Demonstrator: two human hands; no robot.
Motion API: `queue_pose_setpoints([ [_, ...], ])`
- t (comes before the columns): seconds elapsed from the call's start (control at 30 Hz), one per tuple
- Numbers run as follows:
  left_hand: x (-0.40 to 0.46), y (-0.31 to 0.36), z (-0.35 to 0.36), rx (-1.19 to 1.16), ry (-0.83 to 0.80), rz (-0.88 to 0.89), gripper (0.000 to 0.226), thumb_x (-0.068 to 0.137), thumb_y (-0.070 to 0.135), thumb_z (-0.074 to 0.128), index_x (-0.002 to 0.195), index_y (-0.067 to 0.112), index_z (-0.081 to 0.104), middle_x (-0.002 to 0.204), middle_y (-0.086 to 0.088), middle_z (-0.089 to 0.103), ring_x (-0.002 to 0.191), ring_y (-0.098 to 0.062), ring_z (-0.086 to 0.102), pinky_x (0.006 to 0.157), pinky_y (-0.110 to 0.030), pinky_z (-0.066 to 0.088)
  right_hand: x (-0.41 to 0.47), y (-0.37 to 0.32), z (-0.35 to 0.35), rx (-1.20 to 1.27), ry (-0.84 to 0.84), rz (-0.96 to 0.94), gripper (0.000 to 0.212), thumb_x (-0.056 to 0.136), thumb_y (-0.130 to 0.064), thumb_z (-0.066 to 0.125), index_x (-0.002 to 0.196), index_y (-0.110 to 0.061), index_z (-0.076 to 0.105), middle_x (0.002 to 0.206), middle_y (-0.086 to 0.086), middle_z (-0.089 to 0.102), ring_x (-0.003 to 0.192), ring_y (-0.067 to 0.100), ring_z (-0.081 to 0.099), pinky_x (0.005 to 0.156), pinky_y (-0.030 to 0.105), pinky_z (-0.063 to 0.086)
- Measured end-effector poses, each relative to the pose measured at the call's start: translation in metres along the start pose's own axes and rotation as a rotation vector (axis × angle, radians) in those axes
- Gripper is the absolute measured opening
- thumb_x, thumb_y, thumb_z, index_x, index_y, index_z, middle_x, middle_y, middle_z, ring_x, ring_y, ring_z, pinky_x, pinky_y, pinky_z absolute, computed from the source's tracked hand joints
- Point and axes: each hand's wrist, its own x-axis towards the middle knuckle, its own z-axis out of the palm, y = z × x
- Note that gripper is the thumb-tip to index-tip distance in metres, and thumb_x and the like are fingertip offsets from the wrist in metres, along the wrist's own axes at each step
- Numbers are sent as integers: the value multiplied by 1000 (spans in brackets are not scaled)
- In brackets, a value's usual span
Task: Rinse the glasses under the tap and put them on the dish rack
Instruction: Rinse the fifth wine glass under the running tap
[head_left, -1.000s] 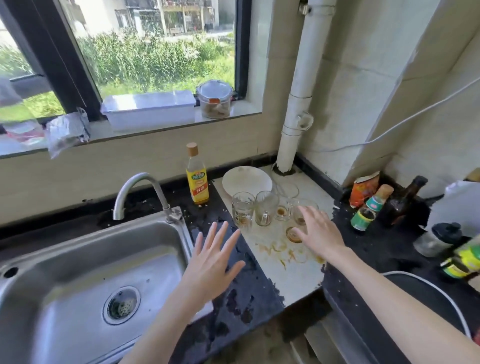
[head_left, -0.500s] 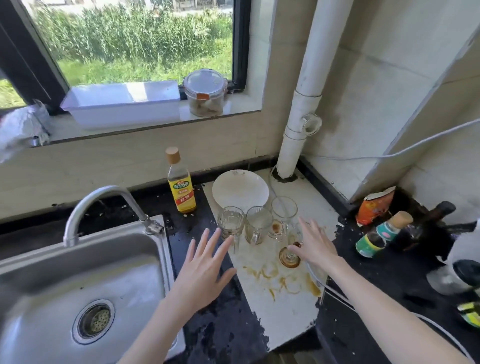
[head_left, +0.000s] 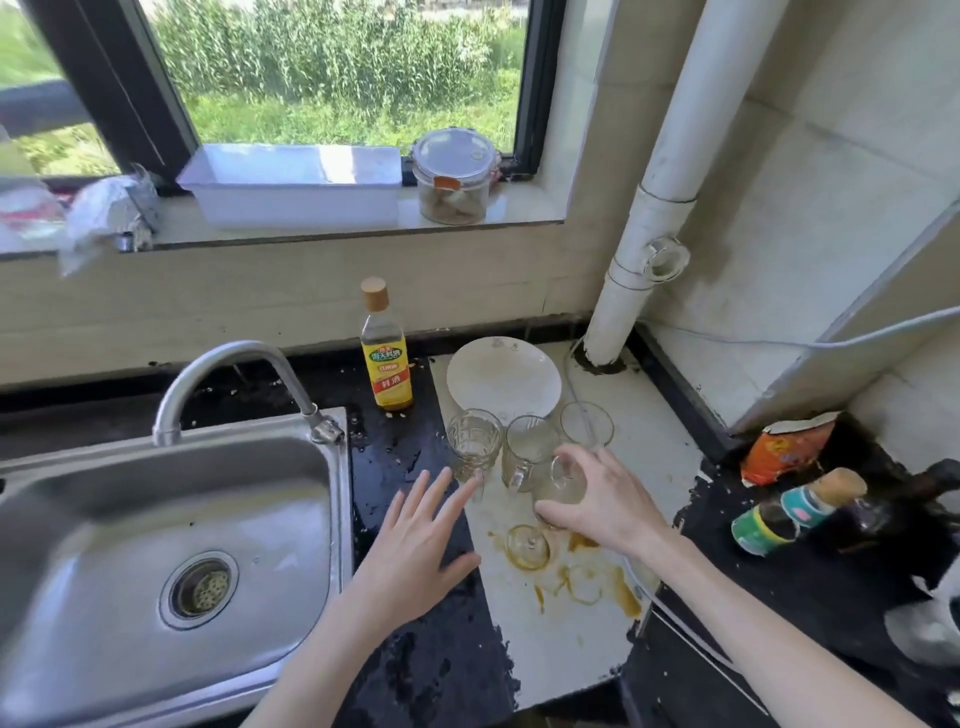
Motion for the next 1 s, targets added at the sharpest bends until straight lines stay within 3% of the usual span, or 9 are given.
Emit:
queue_pose_setpoints([
  [0.17, -23, -26, -7, -278, 12, -72, 88, 85, 55, 53, 147, 33, -6, 157, 9, -3, 144, -12, -3, 118, -36, 9, 4, -71, 9, 72, -44, -233, 71, 71, -54, 68, 133, -37, 39, 123, -8, 47, 109, 10, 47, 94, 32, 43],
  [0.3, -43, -57, -34, -660, 114, -130, 100, 78, 44, 70, 148, 32, 0, 144, 22, 19, 135, 1, 21, 106, -18, 24, 8, -137, 31, 140, -84, -357, 84, 71, -51, 72, 142, -34, 29, 117, -8, 51, 102, 7, 49, 89, 28, 43],
  [0.37, -53, -78, -40, -813, 130, -166, 102, 75, 39, 74, 147, 32, 2, 135, 24, 31, 127, 2, 37, 103, -19, 31, 11, -168, 47, 216, -122, -376, 88, 71, -50, 73, 143, -34, 26, 111, -7, 54, 98, 11, 54, 89, 30, 46],
  [0.47, -70, -117, -38, -905, 218, -249, 93, 74, 33, 76, 144, 28, 15, 127, 12, 50, 112, -9, 55, 98, -28, 44, 20, -209, 80, 307, -193, -371, 86, 73, -48, 72, 143, -33, 25, 109, -4, 55, 93, 11, 56, 89, 30, 48],
  [0.6, -90, -164, -34, -907, 256, -324, 77, 75, 29, 76, 134, 27, 27, 111, 7, 54, 90, -3, 57, 75, -13, 43, 30, -245, 125, 345, -315, -331, 90, 77, -53, 67, 148, -30, 18, 124, -3, 49, 106, 13, 52, 90, 26, 42],
  [0.7, -98, -202, -21, -954, 247, -369, 66, 74, 30, 77, 119, 39, 30, 101, 2, 55, 83, -6, 57, 75, -15, 45, 47, -253, 151, 367, -385, -270, 90, 77, -61, 57, 149, -27, 14, 142, -2, 40, 122, 11, 44, 96, 24, 35],
  [0.83, -95, -242, -1, -1027, 256, -417, 65, 72, 25, 79, 115, 44, 34, 98, -1, 54, 82, -11, 55, 83, -26, 46, 93, -246, 173, 205, -112, -281, 68, 88, -44, 58, 143, -13, 32, 145, 4, 38, 134, 17, 33, 107, 27, 26],
  [0.9, -89, -255, 10, -1026, 267, -443, 62, 72, 23, 79, 111, 43, 34, 99, -2, 55, 82, -9, 56, 78, -15, 45, 121, -241, 180, 167, 13, -232, 63, 93, -40, 51, 143, -7, 31, 148, 9, 34, 137, 20, 29, 109, 29, 24],
  [1.0, -80, -269, 30, -1037, 294, -481, 67, 71, 23, 79, 121, 32, 35, 98, -2, 57, 79, -7, 57, 73, -11, 44, 153, -232, 196, 80, -2, -193, 61, 97, -34, 45, 146, -5, 23, 152, 8, 27, 139, 20, 24, 109, 28, 21],
])
